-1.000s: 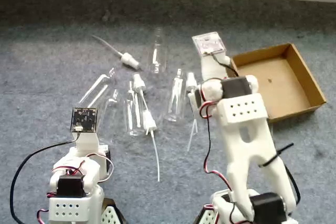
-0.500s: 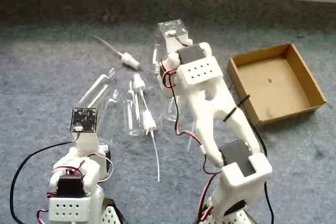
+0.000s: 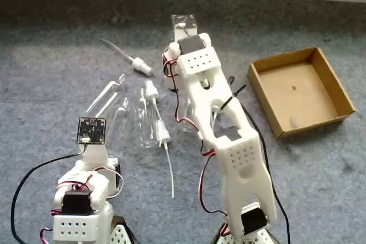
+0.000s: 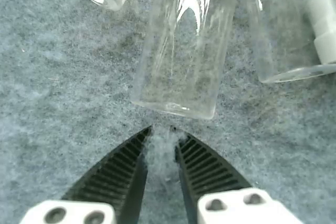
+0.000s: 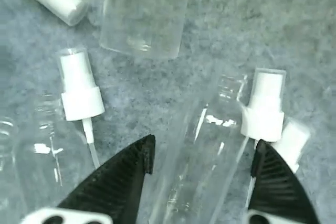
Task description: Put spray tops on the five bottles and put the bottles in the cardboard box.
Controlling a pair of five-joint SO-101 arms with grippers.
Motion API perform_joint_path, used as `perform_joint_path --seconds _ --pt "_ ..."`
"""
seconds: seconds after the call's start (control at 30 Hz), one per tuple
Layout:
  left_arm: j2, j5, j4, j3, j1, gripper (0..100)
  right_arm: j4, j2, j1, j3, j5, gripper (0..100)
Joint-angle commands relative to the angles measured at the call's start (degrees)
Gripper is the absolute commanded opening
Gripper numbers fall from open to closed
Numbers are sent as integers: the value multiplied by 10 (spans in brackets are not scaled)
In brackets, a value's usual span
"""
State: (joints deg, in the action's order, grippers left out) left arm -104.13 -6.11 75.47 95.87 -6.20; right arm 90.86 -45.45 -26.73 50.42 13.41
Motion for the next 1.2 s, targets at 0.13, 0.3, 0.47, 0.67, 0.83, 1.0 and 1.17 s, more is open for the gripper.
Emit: perform_joint_path --seconds 0.13,0.3,0.47,0.67,0.83,1.0,1.17 --pt "-1 -5 1 13 -2 5 75 -83 2 150 8 270" --pt "-1 -5 1 13 -2 5 96 -108 10 188 8 268" --pt "-1 -5 1 13 -2 5 96 -113 18 188 8 235" --pt "-1 -5 1 13 -2 5 96 -114 17 190 4 99" --pt "-1 -5 1 13 -2 5 96 -115 15 186 3 80" --pt "-1 -5 1 13 -2 5 96 -114 15 155 -46 82" --pt "-1 -5 1 13 -2 5 96 -114 14 135 -57 128"
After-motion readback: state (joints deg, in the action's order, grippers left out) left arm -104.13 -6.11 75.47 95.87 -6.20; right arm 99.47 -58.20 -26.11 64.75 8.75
